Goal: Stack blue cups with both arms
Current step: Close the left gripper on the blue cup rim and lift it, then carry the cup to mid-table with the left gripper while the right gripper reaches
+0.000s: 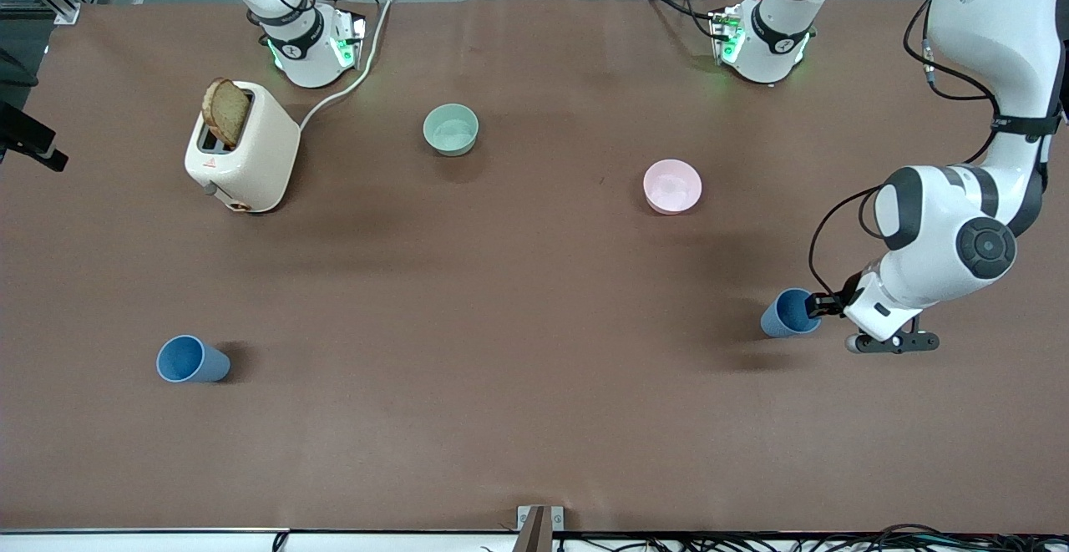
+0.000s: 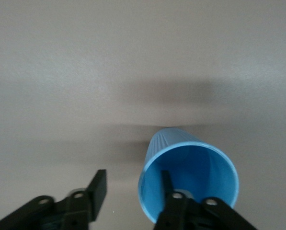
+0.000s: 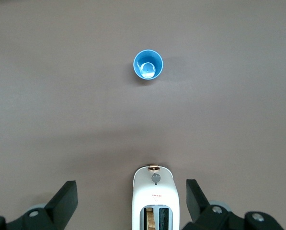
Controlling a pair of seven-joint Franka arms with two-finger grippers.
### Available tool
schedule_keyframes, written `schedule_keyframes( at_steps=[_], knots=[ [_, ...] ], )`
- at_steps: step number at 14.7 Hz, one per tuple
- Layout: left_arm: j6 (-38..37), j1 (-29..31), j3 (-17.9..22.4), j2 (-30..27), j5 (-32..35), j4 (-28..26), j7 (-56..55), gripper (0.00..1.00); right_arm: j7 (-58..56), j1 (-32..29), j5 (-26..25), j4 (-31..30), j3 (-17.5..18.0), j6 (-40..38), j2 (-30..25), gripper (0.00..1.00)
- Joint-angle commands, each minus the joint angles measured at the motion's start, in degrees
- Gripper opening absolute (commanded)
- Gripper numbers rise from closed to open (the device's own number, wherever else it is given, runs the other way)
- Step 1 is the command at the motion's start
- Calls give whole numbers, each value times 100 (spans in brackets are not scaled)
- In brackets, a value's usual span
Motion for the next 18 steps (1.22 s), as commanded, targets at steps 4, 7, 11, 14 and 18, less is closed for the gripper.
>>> schedule_keyframes(
  at_steps=[4, 7, 11, 14, 18],
  knots=[
    [318, 40, -78, 123, 26, -42, 8, 3, 124, -15, 36, 38, 20, -2, 4, 100],
    [247, 32, -314, -79, -88, 37, -184, 0, 124, -24, 36, 38, 20, -2, 4, 100],
    [-471, -12, -1156, -282, -132, 484, -1350, 0, 124, -24, 36, 38, 20, -2, 4, 100],
    [-632, -362, -1808, -247, -62, 652, -3115, 0, 124, -24, 36, 38, 20, -2, 4, 100],
    [-535, -1425, -1783, 130, -53, 915, -4428, 0, 124, -24, 36, 38, 20, 6, 4, 100]
  ],
)
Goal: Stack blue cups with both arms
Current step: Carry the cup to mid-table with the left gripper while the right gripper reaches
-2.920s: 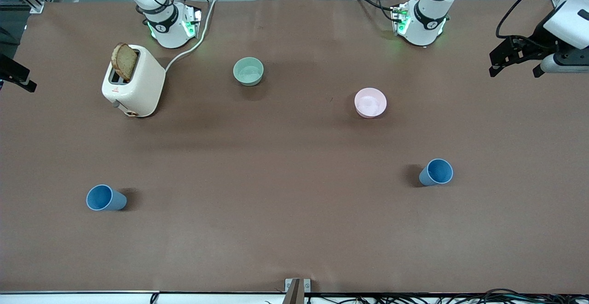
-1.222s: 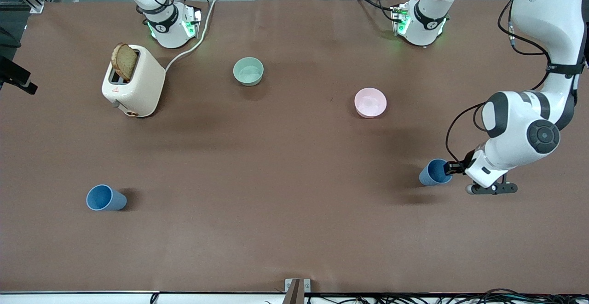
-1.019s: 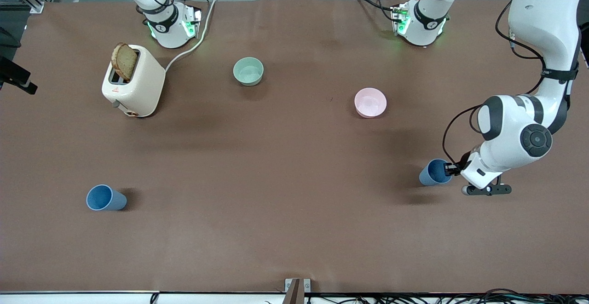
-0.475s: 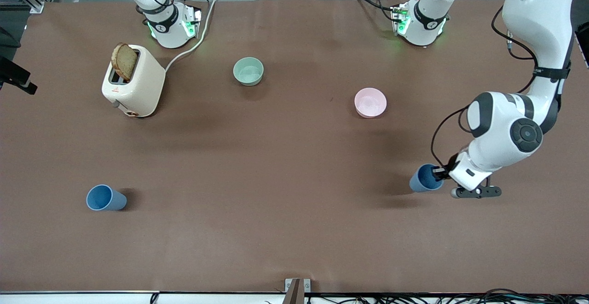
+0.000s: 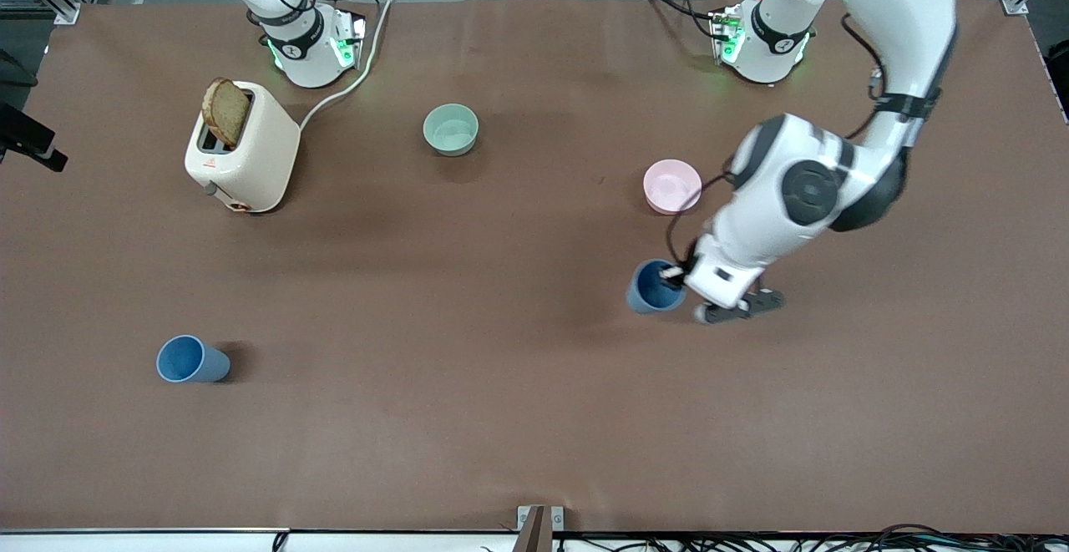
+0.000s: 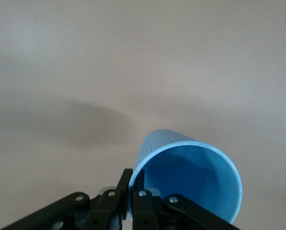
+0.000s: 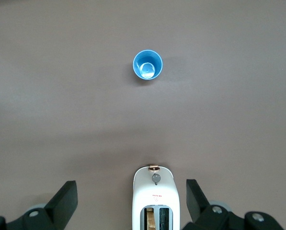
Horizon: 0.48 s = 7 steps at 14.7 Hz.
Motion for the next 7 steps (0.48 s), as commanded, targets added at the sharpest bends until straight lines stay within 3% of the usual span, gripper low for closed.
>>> schedule_keyframes(
  at_steps=[1, 7],
  knots=[
    [68, -503, 51, 461, 20, 419, -694, 0, 100, -22, 36, 37, 24, 1, 4, 100],
    [401, -978, 51, 954, 556, 534, -1644, 0, 91, -22, 36, -164, 24, 387, 22, 100]
  ],
)
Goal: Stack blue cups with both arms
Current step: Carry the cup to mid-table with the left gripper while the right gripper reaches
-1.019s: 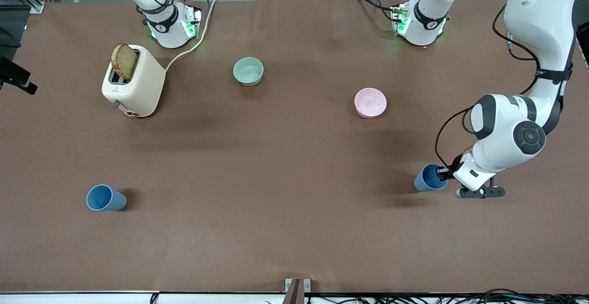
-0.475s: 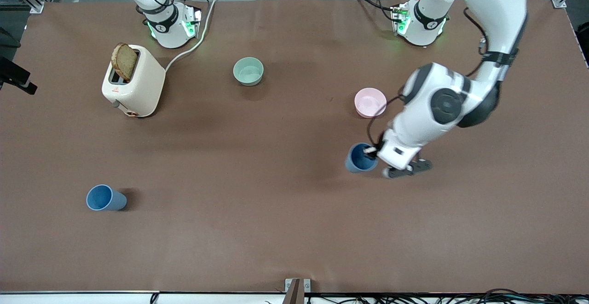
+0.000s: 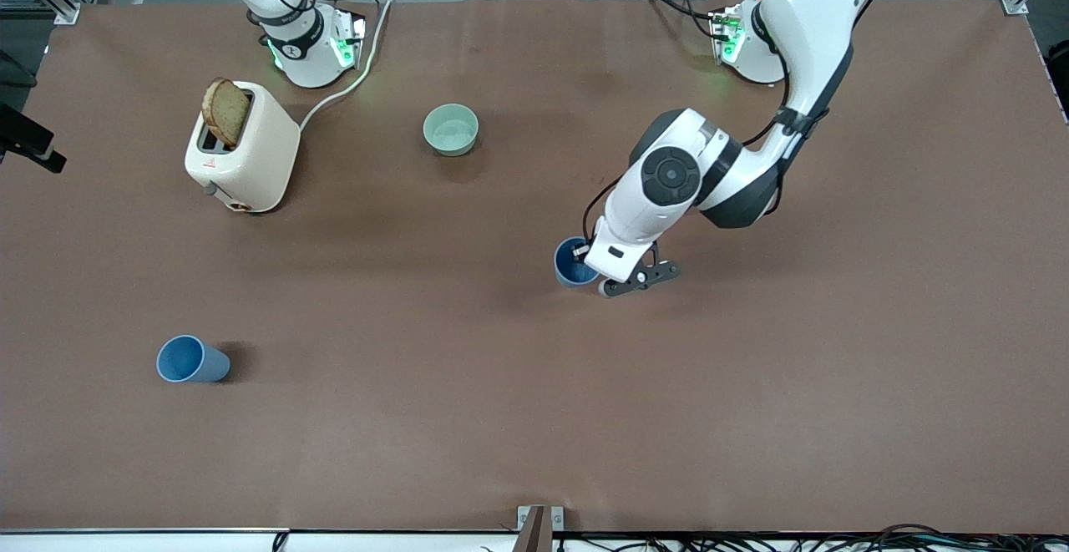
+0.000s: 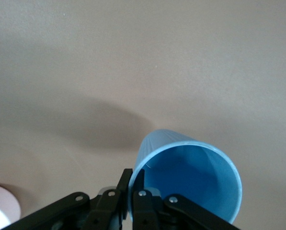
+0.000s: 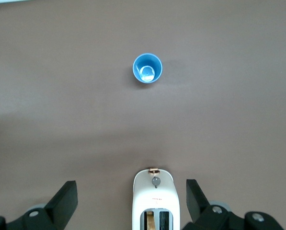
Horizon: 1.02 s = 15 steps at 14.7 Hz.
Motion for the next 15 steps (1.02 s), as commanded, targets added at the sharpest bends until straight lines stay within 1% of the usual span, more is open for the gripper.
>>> schedule_keyframes(
  at_steps=[1, 4, 6, 8, 12, 13, 14, 15],
  knots=[
    [319, -137, 25, 301, 153, 217, -332, 0, 87, -22, 27, -196, 25, 403, 82, 99],
    [488, -322, 51, 573, 258, 428, -605, 1, 79, -48, 27, -197, 25, 790, 415, 100],
    [488, -331, 51, 644, 303, 455, -667, 4, 79, -83, 27, -188, 17, 1202, 775, 100],
    [488, -340, 51, 679, 303, 455, -676, 4, 87, -171, 36, -188, 8, 1624, 1197, 100],
    [602, -358, 60, 767, 303, 464, -676, 12, 87, -163, 36, -293, 16, 2302, 1918, 99],
    [602, -349, 60, 759, 311, 455, -667, 22, 87, -163, 36, -398, 16, 2503, 2006, 99],
    [602, -349, 60, 759, 303, 455, -667, 29, 79, -189, 36, -547, 16, 2723, 2086, 99],
    [602, -349, 60, 759, 311, 464, -667, 45, 79, -198, 36, -705, 16, 2968, 2147, 99]
  ],
)
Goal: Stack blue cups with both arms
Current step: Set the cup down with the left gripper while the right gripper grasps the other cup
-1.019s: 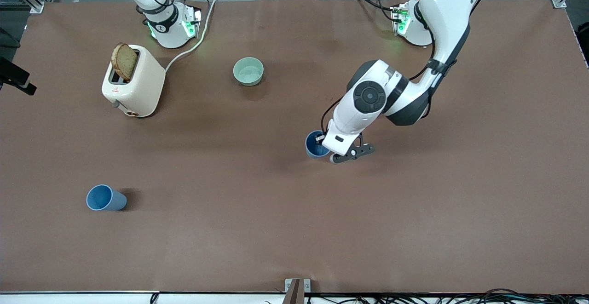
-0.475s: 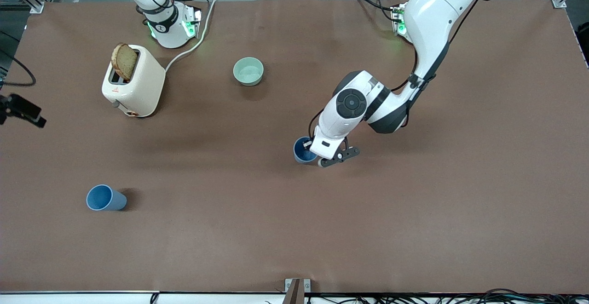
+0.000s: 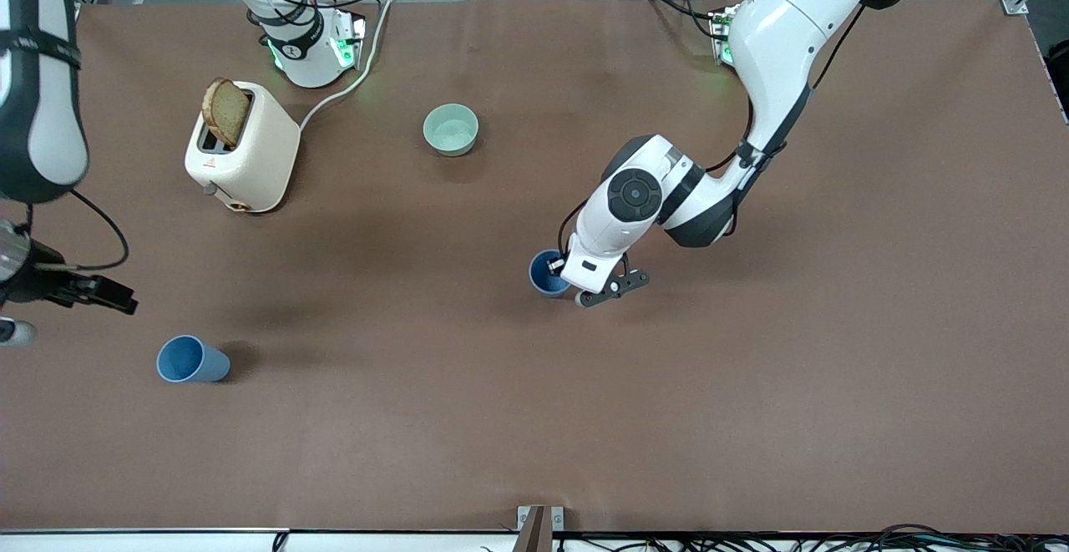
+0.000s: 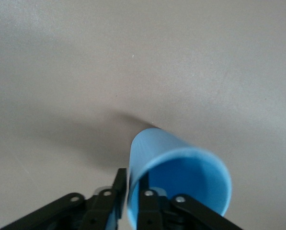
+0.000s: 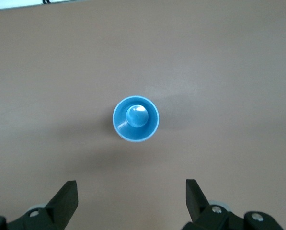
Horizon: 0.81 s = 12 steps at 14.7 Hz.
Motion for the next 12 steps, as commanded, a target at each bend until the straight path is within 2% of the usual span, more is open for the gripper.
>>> schedule_keyframes(
  at_steps=[1, 2, 3, 6, 8, 10, 12],
  knots=[
    [29, -70, 49, 49, 144, 124, -111, 63, 41, -97, 36, -466, 55, 659, 77, 100],
    [29, -70, 57, 32, 144, 133, -102, 87, -28, -150, 36, -477, 55, 818, 208, 100],
    [21, -61, 58, -29, 153, 194, -93, 100, -72, -281, 27, -451, 55, 959, 358, 100],
    [-382, 35, 49, -205, 136, 536, -102, 100, -520, -571, 36, -362, 64, 1828, 893, 100],
    [-934, 202, 49, -415, 144, 817, -85, 100, -547, -642, 149, -362, 134, 2215, 1271, 99],
    [-1453, 334, 40, -713, 127, 1046, -76, 100, -565, -616, 474, -362, 135, 2314, 1396, 97],
    [-1640, 387, 66, -1083, 162, 1090, -15, 100, -565, -599, 746, -362, 204, 2358, 1501, 95]
  ],
)
